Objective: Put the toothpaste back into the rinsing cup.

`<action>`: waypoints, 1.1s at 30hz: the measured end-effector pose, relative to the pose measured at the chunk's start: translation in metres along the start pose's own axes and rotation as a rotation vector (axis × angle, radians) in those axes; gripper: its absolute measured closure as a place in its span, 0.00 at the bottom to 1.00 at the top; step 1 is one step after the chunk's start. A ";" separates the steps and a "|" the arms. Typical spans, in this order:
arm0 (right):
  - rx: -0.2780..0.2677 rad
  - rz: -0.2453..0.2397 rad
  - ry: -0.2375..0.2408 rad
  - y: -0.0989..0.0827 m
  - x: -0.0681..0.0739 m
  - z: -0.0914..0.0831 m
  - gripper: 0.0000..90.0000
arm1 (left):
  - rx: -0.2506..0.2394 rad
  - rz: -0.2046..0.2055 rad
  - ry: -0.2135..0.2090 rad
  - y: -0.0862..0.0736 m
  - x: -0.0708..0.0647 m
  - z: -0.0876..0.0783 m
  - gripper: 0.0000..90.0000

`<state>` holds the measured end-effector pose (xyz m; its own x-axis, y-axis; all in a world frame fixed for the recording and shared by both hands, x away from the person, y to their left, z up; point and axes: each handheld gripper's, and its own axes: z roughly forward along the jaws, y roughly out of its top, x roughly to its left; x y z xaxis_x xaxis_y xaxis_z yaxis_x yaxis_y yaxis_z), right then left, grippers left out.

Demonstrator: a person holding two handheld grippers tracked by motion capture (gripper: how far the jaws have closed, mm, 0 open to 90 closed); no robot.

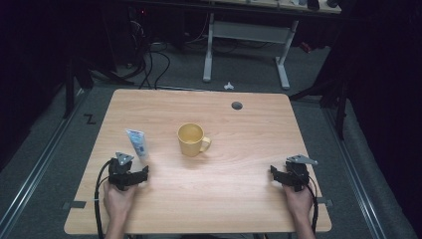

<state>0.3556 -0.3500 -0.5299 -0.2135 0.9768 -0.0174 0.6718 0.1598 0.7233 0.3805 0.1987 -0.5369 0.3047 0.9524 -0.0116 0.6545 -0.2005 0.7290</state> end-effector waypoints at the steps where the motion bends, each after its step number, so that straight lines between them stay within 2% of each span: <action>1: 0.000 0.000 0.000 0.000 0.000 0.000 0.35 | 0.000 0.000 0.000 0.000 0.000 0.000 0.20; 33: 0.000 -0.001 -0.002 0.000 0.000 0.000 0.35 | -0.008 -0.007 0.002 -0.001 -0.002 -0.001 0.24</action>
<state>0.3558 -0.3504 -0.5298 -0.2130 0.9769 -0.0191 0.6718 0.1607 0.7231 0.3780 0.1969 -0.5367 0.2991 0.9541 -0.0158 0.6513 -0.1920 0.7342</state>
